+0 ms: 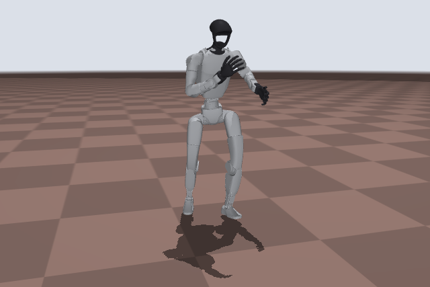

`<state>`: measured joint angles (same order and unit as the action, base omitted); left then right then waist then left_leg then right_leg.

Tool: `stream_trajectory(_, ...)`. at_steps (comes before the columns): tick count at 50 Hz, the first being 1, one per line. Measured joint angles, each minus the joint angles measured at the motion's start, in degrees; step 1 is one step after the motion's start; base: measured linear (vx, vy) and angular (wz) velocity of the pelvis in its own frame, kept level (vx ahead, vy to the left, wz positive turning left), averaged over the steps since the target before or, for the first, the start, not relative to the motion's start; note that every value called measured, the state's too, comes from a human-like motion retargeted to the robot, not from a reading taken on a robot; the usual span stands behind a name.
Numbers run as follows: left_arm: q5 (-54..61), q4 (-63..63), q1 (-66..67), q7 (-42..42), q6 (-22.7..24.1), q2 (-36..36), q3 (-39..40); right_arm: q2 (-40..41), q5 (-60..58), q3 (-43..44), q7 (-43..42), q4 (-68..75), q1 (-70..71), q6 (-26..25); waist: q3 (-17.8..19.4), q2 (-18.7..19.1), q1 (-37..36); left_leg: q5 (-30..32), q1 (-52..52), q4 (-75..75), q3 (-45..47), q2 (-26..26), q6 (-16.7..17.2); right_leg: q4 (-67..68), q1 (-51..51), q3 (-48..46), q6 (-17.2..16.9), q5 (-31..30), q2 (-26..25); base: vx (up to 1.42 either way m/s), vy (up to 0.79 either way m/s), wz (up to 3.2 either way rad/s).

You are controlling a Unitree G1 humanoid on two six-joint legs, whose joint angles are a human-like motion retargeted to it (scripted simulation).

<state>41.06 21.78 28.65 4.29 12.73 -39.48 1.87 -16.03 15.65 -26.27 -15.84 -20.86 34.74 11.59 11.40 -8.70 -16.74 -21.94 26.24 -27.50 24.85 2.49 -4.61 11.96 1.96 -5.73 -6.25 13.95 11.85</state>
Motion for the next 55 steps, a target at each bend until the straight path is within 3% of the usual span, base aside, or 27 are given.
stream_trajectory(3, -3.37, -3.91, 6.39, -4.57, -1.94, -0.87, 9.73, -1.37, 5.26, -1.98, 6.62, -1.14, 2.51, 0.79, -0.22, 2.02, -2.84, 0.08, -4.07, 14.94, 4.1, 0.68, 4.64, -2.13, -8.8, -0.07, 0.46, -4.84, -1.73, 1.15, 0.32, -0.15)
stream_trajectory(5, -6.4, -6.64, 8.39, -7.1, -3.76, 2.1, 14.84, -2.13, 11.14, -2.25, 13.72, -2.47, 0.08, 0.42, 0.49, 4.44, -1.72, 3.34, -7.66, 15.51, 4.41, 1.66, 5.39, 3.34, -12.8, -0.15, 1.87, -6.97, -2.98, 1.18, 0.34, 0.27)
stream_trajectory(9, -17.74, -11.11, -1.38, -6.59, -7.41, 8.04, 14.41, -3.85, 19.71, -0.73, 24.18, -1.61, -15.09, -2.91, 1.35, 3.89, 4.02, -7.25, -11.58, 3.16, -0.64, 0.4, -1.28, 38.12, -3.28, 1.75, 0.63, -6.93, -0.8, 1.11, 0.29, 0.83)
stream_trajectory(10, -20.68, -12.36, -6.45, -5.88, -8.74, 8.74, 12.79, -4.62, 18.32, -0.36, 24.13, 0.18, -19.68, -3.26, 1.27, 3.21, 5.58, -10.06, -11.89, 0.16, -1.88, -0.2, -2.51, 46.43, 0.52, 2.75, 0.56, -5.5, -0.42, 1.03, 0.19, 1.23)
stream_trajectory(14, -36.17, -17.22, -33.49, -9.93, -15.37, 12.54, 3.64, -12.79, -13.76, 6.99, 19.49, 6.92, -37.64, -1.59, 0.04, 4.71, 13.02, -12.38, -16.68, -0.8, -8.51, -1.01, -1.43, 59.01, 11.8, 0.75, 2.64, 1.53, -0.81, 1.0, 0.12, 1.68)
stream_trajectory(15, -40.18, -17.58, -39.85, -11.56, -16.11, 14.36, 1.32, -14.78, -18.35, 10.07, 20.95, 7.08, -42.42, -1.39, -0.26, 5.85, 15.83, -11.76, -18.44, 0.18, -10.79, -0.81, -0.85, 58.48, 13.48, -0.9, 2.9, 2.23, -1.02, 0.99, 0.03, 2.25)
stream_trajectory(18, -41.49, -15.28, -54.3, -4.8, -14.11, 20.49, -6.9, -19.54, -11.31, 19.32, 25.44, 4.99, -55.57, -1.82, -1.28, 9.82, 27.86, -8.08, -22.42, 1.73, -19.06, 1.05, 1.62, 48.51, 16.01, -7.85, 1.3, 1.89, 0.01, 1.01, -0.07, 2.51)
stream_trajectory(23, -35.58, -10.67, -77.06, 15.13, -4.49, 23.01, -23.14, -26.61, -3.88, 27.43, 14.38, 4.17, -65.78, 0.08, -2.23, 13.47, 43.38, 0.56, -29.16, 8.9, -27.49, 2.36, 4.52, 8.52, 14.35, -15.1, -2.26, -1.63, 2.98, 0.98, -0.32, 1.86)
stream_trajectory(26, -36.05, -4.16, -84.52, 13.47, 0.83, 19.7, -30.21, -26.66, -3.45, 31.75, 15.0, 5.33, -69.65, -0.82, -3.14, 12.3, 47.04, 2.4, -34.57, 9.18, -28.53, 2.88, 5.73, -6.29, 13.56, -16.2, -6.28, -1.62, 6.1, 1.02, -0.58, 1.06)
stream_trajectory(28, -35.07, 0.83, -85.73, 8.33, 3.19, 17.41, -32.09, -24.42, -3.34, 33.82, 17.11, 6.43, -69.69, -2.22, -2.2, 10.49, 46.25, 2.3, -37.69, 5.41, -27.46, 3.2, 4.58, -8.15, 11.97, -15.88, -7.48, -6.22, 7.65, 0.96, -0.6, 0.31)
stream_trajectory(30, -31.21, 4.66, -82.36, 3.6, 3.29, 14.47, -31.23, -22.06, -2.91, 32.25, 16.78, 9.53, -65.5, -3.74, -0.02, 9.55, 43.62, 2.18, -36.46, -6.63, -24.43, 5.04, 1.48, -3.87, 10.39, -14.89, -5.19, -7.79, 7.21, 0.86, -0.55, -0.35)
stream_trajectory(33, -30.94, 4.48, -67.19, 6.1, 0.32, 10.05, -27.69, -21.97, -5.15, 23.56, 13.6, 16.23, -51.07, -5.98, 3.15, 12.01, 38.86, 2.82, -26.77, -30.76, -21.8, 10.58, -2.09, 9.83, 12.47, -12.98, 0.7, 2.97, 3.06, 0.77, -0.44, -0.85)
stream_trajectory(35, -32.05, 2.29, -53.44, 9.24, -0.66, 9.07, -24.45, -21.52, -10.64, 17.2, 13.02, 18.04, -39.2, -7.33, 3.77, 12.55, 35.19, -0.94, -20.38, -41.31, -22.18, 9.83, -3.44, 14.54, 12.79, -11.39, 1.73, 6.39, 1.23, 0.75, -0.33, -1.0)
stream_trajectory(38, -25.26, 1.73, -33.45, 8.78, 0.56, 7.27, -17.56, -15.27, -15.32, 11.94, 11.34, 16.24, -24.43, -7.51, 1.25, 9.96, 26.66, -5.24, -12.49, -44.36, -19.05, 4.91, -5.07, 12.99, 10.53, -8.65, 1.51, 6.74, 0.39, 0.75, -0.23, -1.01)
stream_trajectory(42, -14.88, 4.33, -14.96, 7.56, 3.62, 1.05, -10.05, -6.49, -14.45, 9.46, 5.59, 11.2, -12.56, -5.43, -3.15, 4.09, 11.47, -6.22, -5.47, -30.97, -7.52, 0.56, -5.33, 5.75, 6.01, -6.37, 0.64, 3.33, 1.46, 0.74, -0.08, -0.8)
stream_trajectory(45, -11.51, 5.87, -5.07, 7.05, 4.34, -3.11, -3.95, -3.24, -9.23, 6.57, 2.78, 7.06, -6.78, -3.22, -5.15, 1.47, 2.24, -2.79, -4.18, -9.35, -1.02, -2.42, -2.26, 0.77, 1.57, -6.16, -0.46, 0.15, 0.85, 0.75, 0.06, -0.25)
stream_trajectory(48, -7.34, 5.37, 1.33, 3.11, 2.34, -3.91, 2.93, -2.55, 1.11, 3.88, 4.49, 4.33, -3.74, 0.01, -5.82, 3.62, -2.77, 2.58, -7.61, 13.4, 8.6, -1.85, 2.09, -2.16, -5.8, -7.98, -0.05, -1.13, -3.9, 0.79, 0.14, 0.46)
stream_trajectory(51, -7.83, 3.48, 4.35, -2.35, -2.36, -0.5, 8.79, -3.46, 10.1, 2.43, 11.15, 2.9, -4.55, 0.86, -6.07, 8.15, -2.7, 8.59, -11.05, 21.87, 23.02, -0.68, 4.83, -1.48, -13.86, -10.57, 1.58, -2.1, -9.59, 0.81, 0.16, 1.43)
stream_trajectory(53, -12.22, 2.07, 4.21, -5.06, -4.95, 3.82, 11.43, -4.32, 14.16, 3.04, 17.68, 2.63, -6.85, -0.57, -5.4, 10.72, -0.71, 5.65, -14.27, 21.15, 28.09, -0.23, 3.92, 5.4, -16.23, -11.38, 0.95, -3.8, -11.7, 0.81, 0.2, 2.0)
stream_trajectory(55, -18.62, -0.65, 0.53, -5.23, -6.81, 9.23, 10.68, -4.75, 15.22, 3.85, 23.32, 3.83, -10.13, -2.91, -4.29, 12.26, 1.54, -2.4, -17.03, 18.2, 24.21, -0.06, 1.11, 20.45, -13.03, -10.29, -2.93, -6.91, -11.62, 0.76, 0.19, 2.19)
